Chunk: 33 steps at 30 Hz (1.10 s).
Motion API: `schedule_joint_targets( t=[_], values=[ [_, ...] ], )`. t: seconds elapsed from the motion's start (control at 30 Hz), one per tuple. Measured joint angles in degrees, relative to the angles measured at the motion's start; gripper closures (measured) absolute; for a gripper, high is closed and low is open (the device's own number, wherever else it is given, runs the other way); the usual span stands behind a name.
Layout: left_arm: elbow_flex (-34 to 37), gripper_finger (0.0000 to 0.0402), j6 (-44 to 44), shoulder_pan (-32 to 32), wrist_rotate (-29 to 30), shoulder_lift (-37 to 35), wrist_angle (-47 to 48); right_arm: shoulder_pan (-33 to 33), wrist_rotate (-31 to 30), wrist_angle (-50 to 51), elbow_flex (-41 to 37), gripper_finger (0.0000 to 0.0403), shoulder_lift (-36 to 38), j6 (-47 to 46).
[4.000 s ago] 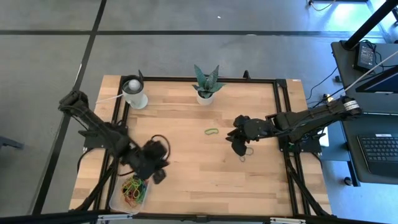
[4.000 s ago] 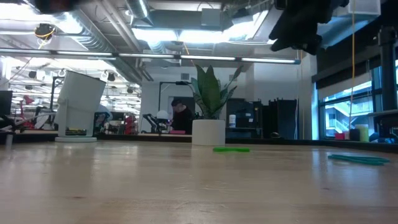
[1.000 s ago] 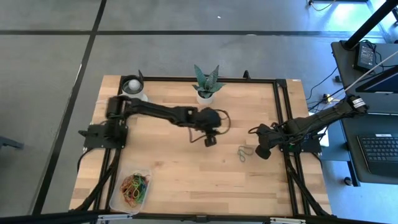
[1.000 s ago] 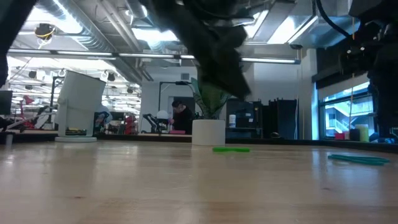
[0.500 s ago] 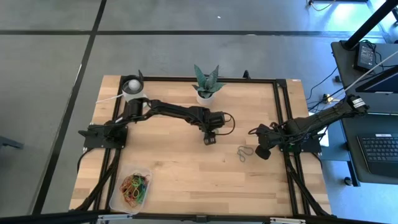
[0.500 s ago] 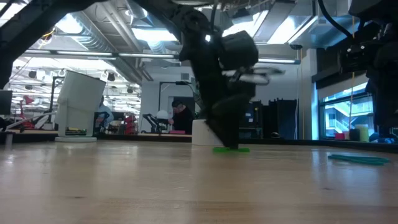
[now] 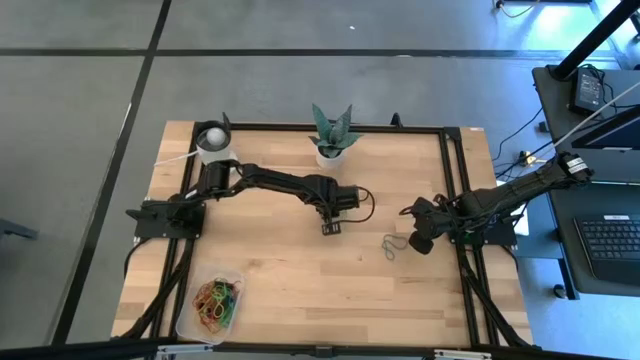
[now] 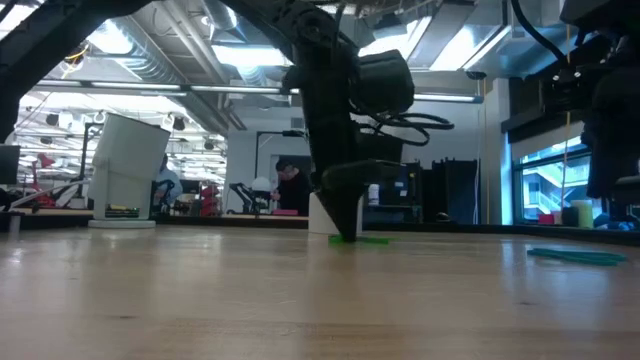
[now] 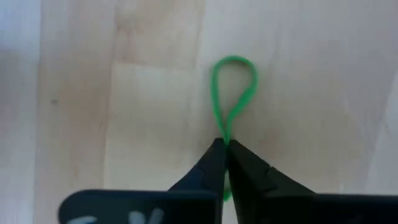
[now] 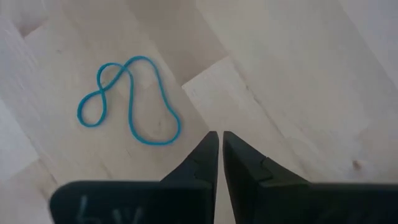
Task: Pick and place rubber bands into bin
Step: Put the green rubber band into the transparent bin
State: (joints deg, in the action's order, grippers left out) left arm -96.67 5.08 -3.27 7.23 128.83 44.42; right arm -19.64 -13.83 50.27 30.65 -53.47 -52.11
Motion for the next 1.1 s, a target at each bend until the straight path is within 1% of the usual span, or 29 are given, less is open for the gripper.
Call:
schedule_joint_targets(
  t=[0.07, 0.17, 0.33, 0.43, 0.5, 0.6, 0.67, 0.8, 0.87, 1.0, 1.1],
  values=[
    [0.22, 0.0396, 0.21, 0.9, 0.39, -1.09, 1.67, 0.02, -0.17, -0.42, 0.0, 0.0374, 0.0, 0.02],
    [0.62, 0.0398, 2.74, 2.44, -0.69, -3.48, 7.21, 0.0, -0.19, -1.24, 0.0, 0.0374, -0.02, -0.08],
    [0.27, 0.0398, 4.84, 5.14, -0.34, -12.43, 16.47, 0.01, -0.44, -3.75, -0.02, 0.0374, 0.0, 0.01],
    [0.44, 0.0398, 7.63, 8.03, 0.14, -17.85, 22.86, 0.0, -2.56, -6.22, -0.02, 0.0374, -0.07, -0.08],
    [0.29, 0.0398, 11.56, 9.99, 0.03, -22.3, 26.51, 0.0, -4.47, -8.19, -0.02, 0.0374, -0.04, -0.12],
    [0.19, 0.0398, 18.36, 13.08, -0.58, -26.97, 33.22, 0.02, -5.21, -12.5, -0.02, 0.0374, -0.04, -0.1],
    [0.23, 0.0398, 23.88, 15.79, -2.24, -29.2, 37.42, 0.22, -5.21, -15.33, -0.02, 0.0374, -0.04, -0.1],
    [0.24, 0.0398, 34.03, 22.62, -2.58, -31.44, 46.07, 1.44, -5.21, -20.02, -0.02, 0.0374, -0.04, -0.18],
    [1.26, 0.0398, 37.5, 26.49, -2.84, -31.59, 45.31, 2.39, -5.2, -22.04, -0.02, 0.0376, -0.04, -0.41],
    [4.82, 0.0398, 44.11, 34.7, -8.67, -31.95, 43.99, 4.33, -5.2, -26.42, -0.02, 0.0387, -0.04, -4.5],
    [8.46, 0.0398, 50.61, 40.85, -10.23, -31.86, 43.53, 4.93, -5.18, -30.63, -0.02, 0.0397, -0.24, -6.62]
  ],
)
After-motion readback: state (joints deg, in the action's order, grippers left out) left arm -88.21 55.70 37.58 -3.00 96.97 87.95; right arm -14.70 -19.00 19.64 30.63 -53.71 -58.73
